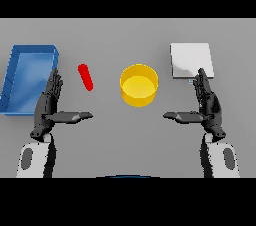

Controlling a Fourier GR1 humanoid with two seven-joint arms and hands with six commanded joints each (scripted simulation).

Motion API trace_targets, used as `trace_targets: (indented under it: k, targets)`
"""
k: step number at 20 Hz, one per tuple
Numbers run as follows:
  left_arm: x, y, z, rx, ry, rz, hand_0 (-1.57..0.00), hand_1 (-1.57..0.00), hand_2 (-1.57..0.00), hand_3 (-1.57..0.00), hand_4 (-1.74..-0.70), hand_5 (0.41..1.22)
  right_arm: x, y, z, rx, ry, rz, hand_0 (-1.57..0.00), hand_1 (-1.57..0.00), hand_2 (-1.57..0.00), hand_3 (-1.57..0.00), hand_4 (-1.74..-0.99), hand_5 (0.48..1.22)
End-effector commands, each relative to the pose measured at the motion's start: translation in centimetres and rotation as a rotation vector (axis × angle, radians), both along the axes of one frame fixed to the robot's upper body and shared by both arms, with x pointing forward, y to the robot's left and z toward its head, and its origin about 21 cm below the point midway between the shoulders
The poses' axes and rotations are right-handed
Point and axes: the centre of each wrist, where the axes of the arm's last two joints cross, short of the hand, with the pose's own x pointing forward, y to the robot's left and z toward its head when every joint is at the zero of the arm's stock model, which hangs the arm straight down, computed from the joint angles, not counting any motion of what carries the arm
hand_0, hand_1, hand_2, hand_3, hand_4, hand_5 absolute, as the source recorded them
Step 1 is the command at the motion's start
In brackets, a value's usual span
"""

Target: Pick up the red beaker and tilt it to pour out 1 green nut into yellow bowl. Pick up the yellow bowl and place it on the metallic measuring scale.

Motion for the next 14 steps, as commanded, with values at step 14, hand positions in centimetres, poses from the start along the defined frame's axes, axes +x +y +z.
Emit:
trace_targets:
  k: [14]
  targets:
    - [-4.6,-1.5,2.9,0.202,-0.030,-0.102,0.00,0.00,0.00,0.00,-1.14,0.652,-1.6,0.3,1.4,-0.313,-0.154,0.060,0.00,0.00,0.00,0.00,-1.118,0.600]
